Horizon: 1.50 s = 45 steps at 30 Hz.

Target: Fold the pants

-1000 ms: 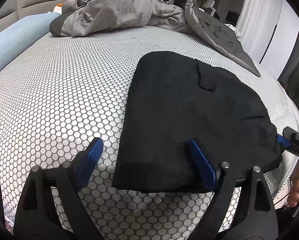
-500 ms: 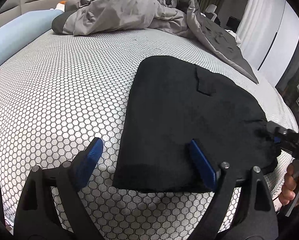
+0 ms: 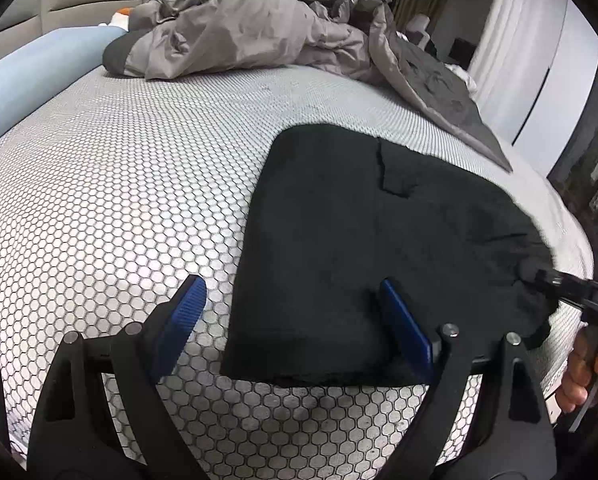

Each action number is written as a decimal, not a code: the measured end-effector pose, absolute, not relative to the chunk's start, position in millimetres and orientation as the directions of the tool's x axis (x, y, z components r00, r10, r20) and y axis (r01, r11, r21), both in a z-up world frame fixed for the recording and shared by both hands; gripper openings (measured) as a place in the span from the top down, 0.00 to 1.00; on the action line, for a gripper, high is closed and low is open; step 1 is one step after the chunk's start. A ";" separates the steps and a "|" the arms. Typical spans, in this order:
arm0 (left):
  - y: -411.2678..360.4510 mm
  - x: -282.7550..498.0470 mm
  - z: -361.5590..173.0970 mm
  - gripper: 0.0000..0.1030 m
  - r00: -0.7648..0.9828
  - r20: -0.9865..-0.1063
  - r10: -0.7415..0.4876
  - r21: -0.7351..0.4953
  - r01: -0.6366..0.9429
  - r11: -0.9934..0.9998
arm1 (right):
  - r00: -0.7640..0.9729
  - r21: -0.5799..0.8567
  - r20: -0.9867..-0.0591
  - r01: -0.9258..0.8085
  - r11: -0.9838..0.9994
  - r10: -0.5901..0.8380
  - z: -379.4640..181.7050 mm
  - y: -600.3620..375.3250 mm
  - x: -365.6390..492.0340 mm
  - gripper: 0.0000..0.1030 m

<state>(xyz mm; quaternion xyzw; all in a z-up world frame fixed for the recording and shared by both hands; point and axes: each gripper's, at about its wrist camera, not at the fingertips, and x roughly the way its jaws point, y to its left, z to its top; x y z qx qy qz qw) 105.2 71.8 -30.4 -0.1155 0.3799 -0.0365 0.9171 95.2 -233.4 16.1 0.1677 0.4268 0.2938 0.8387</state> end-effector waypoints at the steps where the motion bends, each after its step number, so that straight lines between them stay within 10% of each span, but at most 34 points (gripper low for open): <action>1: 75.2 103.9 -28.0 0.16 0.717 -0.679 -0.159 -0.254 -0.026 0.967 | 0.479 0.535 -0.583 -0.381 0.753 0.657 24.5 -233.0 88.9 0.82; 7: 88.3 96.9 -17.0 0.16 0.759 -0.625 -0.182 -0.313 -0.031 0.949 | 0.437 0.692 -0.458 -0.372 0.619 0.774 52.6 -246.7 68.3 0.84; 14: 65.2 104.8 -26.2 0.16 0.714 -0.681 -0.163 -0.235 -0.003 0.972 | 0.394 0.614 -0.674 -0.172 0.770 0.625 -6.6 -263.6 89.7 0.79; 20: 57.1 104.4 -28.3 0.16 0.711 -0.686 -0.154 -0.198 0.022 0.980 | 0.537 0.529 -0.635 -0.222 0.819 0.555 22.4 -270.5 75.4 0.55; 25: 60.5 105.9 -28.8 0.16 0.706 -0.689 -0.163 -0.215 0.016 0.976 | 0.543 0.528 -0.647 -0.187 0.828 0.536 13.8 -278.8 85.6 0.57; 29: 59.4 105.1 -29.1 0.16 0.703 -0.690 -0.171 -0.211 0.030 0.977 | 0.604 0.476 -0.625 -0.208 0.854 0.495 23.6 -271.6 97.2 0.87; 37: 61.6 102.5 -29.1 0.16 0.701 -0.693 -0.170 -0.218 0.022 0.976 | 0.575 0.414 -0.713 -0.114 0.903 0.400 8.7 -264.0 113.2 0.81; 45: 31.2 95.7 -23.6 0.14 0.713 -0.648 -0.267 -0.205 0.175 0.963 | 0.656 0.400 -0.556 -0.327 0.856 0.510 52.7 -243.5 67.5 0.77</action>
